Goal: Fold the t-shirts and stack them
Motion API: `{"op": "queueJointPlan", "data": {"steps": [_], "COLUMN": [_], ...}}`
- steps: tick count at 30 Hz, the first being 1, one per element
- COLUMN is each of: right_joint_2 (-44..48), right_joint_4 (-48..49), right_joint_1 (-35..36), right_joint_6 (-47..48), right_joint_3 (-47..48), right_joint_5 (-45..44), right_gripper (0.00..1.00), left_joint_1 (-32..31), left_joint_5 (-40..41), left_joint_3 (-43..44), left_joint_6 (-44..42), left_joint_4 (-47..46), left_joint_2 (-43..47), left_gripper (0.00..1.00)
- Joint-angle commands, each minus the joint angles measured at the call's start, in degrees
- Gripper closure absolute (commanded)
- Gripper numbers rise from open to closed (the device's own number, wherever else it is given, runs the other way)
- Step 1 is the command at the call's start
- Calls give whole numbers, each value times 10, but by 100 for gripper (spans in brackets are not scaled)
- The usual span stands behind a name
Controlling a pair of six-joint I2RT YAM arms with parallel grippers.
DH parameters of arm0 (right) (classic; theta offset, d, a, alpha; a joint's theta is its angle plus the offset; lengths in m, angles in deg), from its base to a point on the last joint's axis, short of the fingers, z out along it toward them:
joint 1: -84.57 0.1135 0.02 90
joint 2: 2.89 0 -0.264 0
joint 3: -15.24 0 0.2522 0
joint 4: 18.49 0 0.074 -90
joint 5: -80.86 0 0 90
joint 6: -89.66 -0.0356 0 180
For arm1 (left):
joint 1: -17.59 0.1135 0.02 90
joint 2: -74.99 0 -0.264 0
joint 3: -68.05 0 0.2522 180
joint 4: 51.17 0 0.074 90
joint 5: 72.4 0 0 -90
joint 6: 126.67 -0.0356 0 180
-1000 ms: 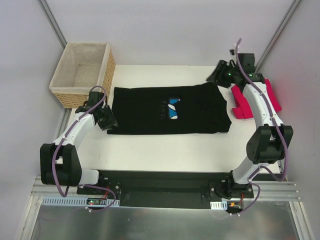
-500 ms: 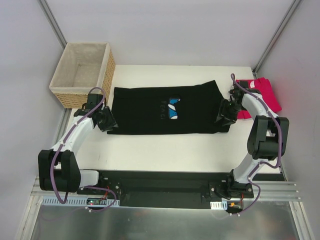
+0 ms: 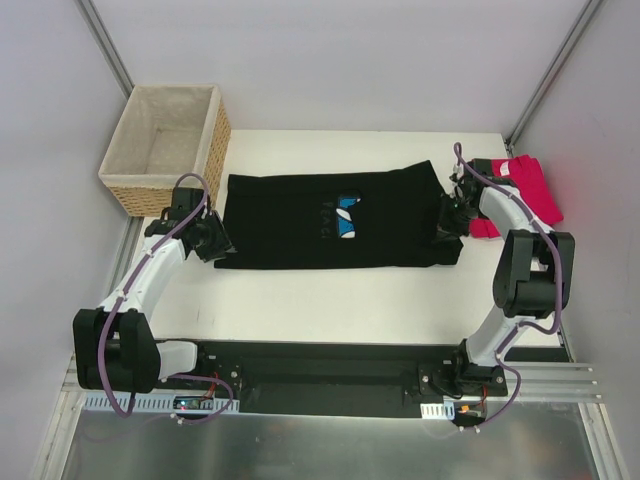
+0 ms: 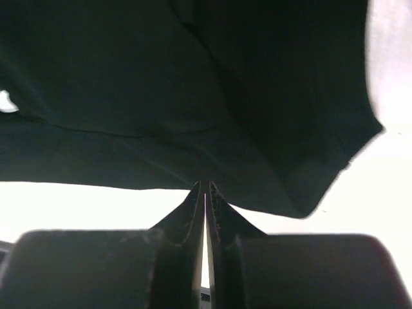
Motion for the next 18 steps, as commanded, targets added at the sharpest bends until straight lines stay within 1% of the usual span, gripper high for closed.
{"op": "queueJointPlan", "data": {"steps": [1,3,4,6,7,8,16,18], "right_joint_2": [-8,-21,-42,-71,-97,-104,-168,-183], "right_joint_4": [15,2,-10,-64,-85,-109,-172,-177], "right_joint_1": [13,20,23,24,26,32,41,42], "right_joint_6": [2,0,-2,-11,-12,-18,-42,-42], "right_joint_3": [27,32,46,64,87,93,151,158], "right_joint_5": [47,34,19,-1,-23,-43,-217,-227], "right_gripper": [96,97,97,98,98,98,99,99], "left_joint_1": [-4,-5,-5,-5,-5,-5,-5,-5], "left_joint_5": [-8,-9,-11,-9,-5,-4,10,14], "left_joint_3": [-4,-1,1,3,4,3,3,1], "left_joint_6": [2,5,5,2,2,1,-5,-7], "left_joint_4": [3,3,3,6,6,8,25,28], "left_joint_2": [9,6,5,9,12,14,31,36], "left_gripper": [66,67,67,67,67,67,67,67]}}
